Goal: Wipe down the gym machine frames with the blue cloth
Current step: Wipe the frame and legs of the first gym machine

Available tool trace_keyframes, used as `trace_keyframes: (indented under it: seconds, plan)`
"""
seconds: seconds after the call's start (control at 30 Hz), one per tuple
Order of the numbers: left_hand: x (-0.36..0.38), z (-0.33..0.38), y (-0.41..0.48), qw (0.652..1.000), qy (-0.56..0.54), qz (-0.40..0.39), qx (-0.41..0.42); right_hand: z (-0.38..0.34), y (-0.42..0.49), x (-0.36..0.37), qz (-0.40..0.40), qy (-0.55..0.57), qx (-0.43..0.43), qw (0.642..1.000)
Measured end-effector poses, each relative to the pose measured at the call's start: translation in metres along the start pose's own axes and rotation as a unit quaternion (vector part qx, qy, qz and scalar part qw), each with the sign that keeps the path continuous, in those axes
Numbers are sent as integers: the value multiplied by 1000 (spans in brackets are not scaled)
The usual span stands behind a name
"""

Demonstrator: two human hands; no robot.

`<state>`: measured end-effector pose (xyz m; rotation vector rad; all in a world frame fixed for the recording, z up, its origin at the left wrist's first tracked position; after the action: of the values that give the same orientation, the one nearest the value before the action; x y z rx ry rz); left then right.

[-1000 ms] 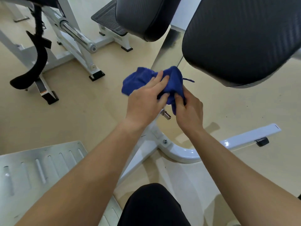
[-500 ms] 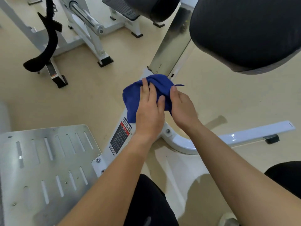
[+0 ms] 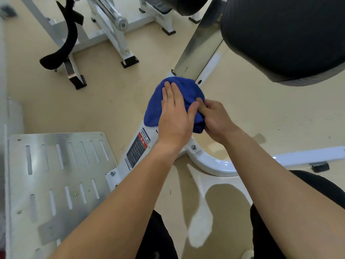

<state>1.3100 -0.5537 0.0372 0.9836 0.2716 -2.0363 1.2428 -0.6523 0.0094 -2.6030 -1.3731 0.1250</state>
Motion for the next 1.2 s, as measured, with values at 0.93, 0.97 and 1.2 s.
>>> trace_keyframes:
  seconds: [0.93, 0.97, 1.2]
  plan:
    - [-5, -12, -14, 997, -50, 33, -37, -12, -7, -3, -3, -72, -46, 996]
    - [-8, -13, -17, 997, -40, 40, -45, -13, -12, -1, 13, -92, -52, 994]
    - [-25, -10, -37, 999, 34, 18, 10, 9, -53, -6, 89, -110, -64, 988]
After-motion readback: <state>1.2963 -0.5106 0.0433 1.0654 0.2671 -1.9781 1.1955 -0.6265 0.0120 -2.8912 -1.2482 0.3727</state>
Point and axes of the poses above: each hand's wrist, its own y-axis towards the middle knuckle, its own x-axis out of the palm, z = x × y, the point moved 7 cm from there along y, towards the middle knuckle, and after that the axes turned 4 degrees about -z, right-handed, at the moved point
